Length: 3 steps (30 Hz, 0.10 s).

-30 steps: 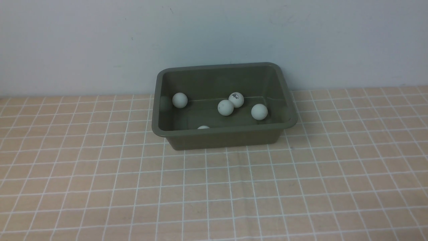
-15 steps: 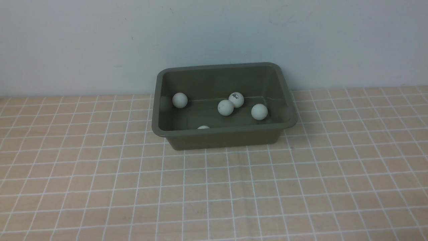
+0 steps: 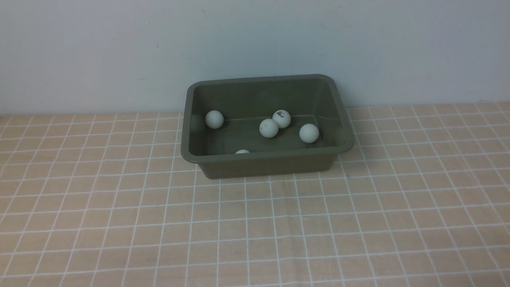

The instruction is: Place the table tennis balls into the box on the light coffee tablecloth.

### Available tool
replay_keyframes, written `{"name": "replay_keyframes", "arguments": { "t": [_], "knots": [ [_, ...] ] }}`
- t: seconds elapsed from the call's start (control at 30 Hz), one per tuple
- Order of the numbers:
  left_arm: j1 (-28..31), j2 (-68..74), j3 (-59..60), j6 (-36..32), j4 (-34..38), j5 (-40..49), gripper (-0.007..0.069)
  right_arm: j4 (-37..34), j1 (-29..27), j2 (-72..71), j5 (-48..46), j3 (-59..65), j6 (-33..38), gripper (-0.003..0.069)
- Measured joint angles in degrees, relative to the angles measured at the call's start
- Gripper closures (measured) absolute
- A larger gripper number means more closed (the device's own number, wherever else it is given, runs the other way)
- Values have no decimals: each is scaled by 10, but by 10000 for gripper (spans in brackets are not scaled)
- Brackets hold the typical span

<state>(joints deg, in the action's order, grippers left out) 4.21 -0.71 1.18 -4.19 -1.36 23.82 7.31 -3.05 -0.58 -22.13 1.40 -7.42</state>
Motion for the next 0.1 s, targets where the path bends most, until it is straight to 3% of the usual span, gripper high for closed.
{"name": "replay_keyframes", "arguments": {
  "t": [0.1],
  "knots": [
    [0, 0, 0, 0, 0, 0, 690, 0, 0, 0, 0, 0, 0, 674]
  ]
}}
